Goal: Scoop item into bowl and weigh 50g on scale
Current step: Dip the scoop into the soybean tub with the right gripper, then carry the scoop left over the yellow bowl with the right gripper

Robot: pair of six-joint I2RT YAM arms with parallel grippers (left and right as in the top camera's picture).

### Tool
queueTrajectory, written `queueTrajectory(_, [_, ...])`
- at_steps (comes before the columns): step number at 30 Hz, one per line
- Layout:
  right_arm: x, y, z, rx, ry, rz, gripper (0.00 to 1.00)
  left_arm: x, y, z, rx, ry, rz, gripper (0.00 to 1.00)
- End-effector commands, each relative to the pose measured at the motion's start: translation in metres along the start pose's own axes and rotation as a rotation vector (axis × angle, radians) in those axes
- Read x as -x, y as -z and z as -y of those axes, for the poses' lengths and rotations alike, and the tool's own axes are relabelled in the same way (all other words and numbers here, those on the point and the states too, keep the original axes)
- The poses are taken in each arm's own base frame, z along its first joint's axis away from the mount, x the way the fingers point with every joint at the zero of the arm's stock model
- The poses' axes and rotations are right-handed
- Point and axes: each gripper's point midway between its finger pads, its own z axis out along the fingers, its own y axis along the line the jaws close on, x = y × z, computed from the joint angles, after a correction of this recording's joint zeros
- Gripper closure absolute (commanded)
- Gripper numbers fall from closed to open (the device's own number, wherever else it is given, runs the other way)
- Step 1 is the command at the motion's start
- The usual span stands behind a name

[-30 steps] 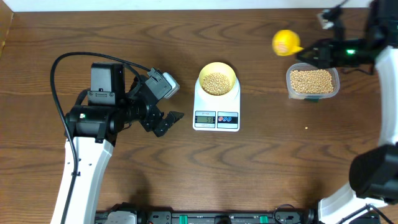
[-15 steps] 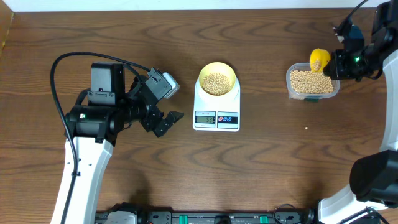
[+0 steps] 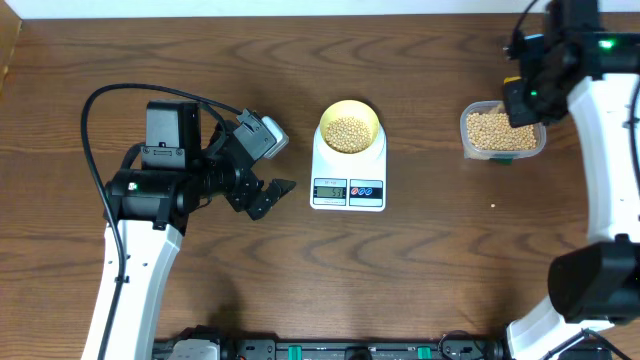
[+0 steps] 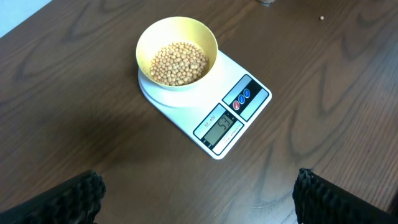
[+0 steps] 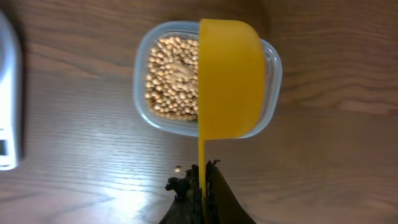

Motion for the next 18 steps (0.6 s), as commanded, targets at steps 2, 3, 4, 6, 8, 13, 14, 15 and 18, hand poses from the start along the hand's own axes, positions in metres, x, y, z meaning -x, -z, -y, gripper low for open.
queueTrajectory(2, [-0.001, -0.02, 0.007, -0.169, 0.033, -0.084, 0.99, 0.005, 0.003, -0.001, 0.004, 0.007, 0.015, 0.01])
queueTrajectory(3, [-0.001, -0.022, 0.007, -0.184, 0.035, -0.092, 0.99, 0.005, 0.003, -0.001, 0.004, 0.007, 0.015, 0.01])
queueTrajectory(4, [-0.001, -0.025, 0.005, -0.194, 0.044, -0.1, 0.99, 0.005, 0.003, -0.001, 0.003, 0.007, 0.015, 0.01])
queueTrajectory(6, [0.001, -0.029, 0.002, -0.19, 0.053, -0.105, 0.99, 0.005, 0.003, -0.001, 0.004, 0.007, 0.015, 0.01])
queueTrajectory(8, [0.004, -0.03, -0.002, -0.18, 0.03, -0.09, 0.99, 0.005, 0.003, -0.001, 0.004, 0.007, 0.015, 0.01])
queueTrajectory(13, [0.027, -0.014, -0.041, 0.058, -0.01, 0.013, 0.99, 0.005, 0.003, -0.001, 0.004, 0.007, 0.015, 0.01])
queueTrajectory(14, [0.042, 0.002, -0.058, 0.172, -0.02, 0.077, 0.99, 0.005, 0.003, -0.001, 0.003, 0.007, 0.015, 0.01])
queueTrajectory(15, [0.053, 0.013, -0.069, 0.245, -0.017, 0.126, 0.99, 0.005, 0.003, -0.001, 0.003, 0.007, 0.015, 0.01])
queueTrajectory(18, [0.073, 0.038, -0.092, 0.397, 0.001, 0.225, 0.99, 0.005, 0.003, -0.001, 0.004, 0.007, 0.015, 0.01])
